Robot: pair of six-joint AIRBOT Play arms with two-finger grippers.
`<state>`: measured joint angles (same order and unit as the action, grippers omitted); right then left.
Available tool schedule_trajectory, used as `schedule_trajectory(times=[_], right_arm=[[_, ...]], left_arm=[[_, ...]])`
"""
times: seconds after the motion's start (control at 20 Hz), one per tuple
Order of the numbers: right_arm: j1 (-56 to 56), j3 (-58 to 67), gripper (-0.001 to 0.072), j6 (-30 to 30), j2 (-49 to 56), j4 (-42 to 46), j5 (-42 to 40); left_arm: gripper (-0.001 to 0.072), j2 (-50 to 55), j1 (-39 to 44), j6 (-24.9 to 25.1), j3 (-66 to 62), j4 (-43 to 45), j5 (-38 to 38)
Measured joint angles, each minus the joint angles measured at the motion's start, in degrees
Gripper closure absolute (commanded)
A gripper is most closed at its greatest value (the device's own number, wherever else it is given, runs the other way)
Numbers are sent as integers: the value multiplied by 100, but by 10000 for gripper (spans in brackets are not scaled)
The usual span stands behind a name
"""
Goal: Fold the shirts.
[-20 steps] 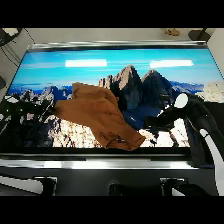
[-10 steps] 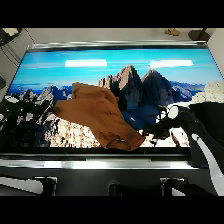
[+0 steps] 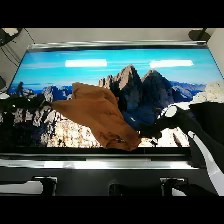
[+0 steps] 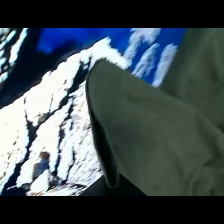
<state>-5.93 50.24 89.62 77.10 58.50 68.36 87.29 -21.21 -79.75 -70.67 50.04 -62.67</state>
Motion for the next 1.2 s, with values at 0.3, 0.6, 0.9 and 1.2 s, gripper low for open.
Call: schedule_trajectory(times=[0.3,0.6,0.9,1.2], right_arm=[[11,2258,675,-251,-1587,1493,-1032],[11,4269,674,-90,-3027,2282,-2286],[0,4653,674,-4,-3711,2430,-2747],[0,4710,673,48,-3394,2579,-2240]], left_arm=[[683,-2299,2,887,-1150,-1799,1143],[683,-4542,-13,957,-2157,-2251,2699],[683,-5440,-22,42,-2317,-1303,2881],[682,-5139,-22,-450,-2323,-74,1790]])
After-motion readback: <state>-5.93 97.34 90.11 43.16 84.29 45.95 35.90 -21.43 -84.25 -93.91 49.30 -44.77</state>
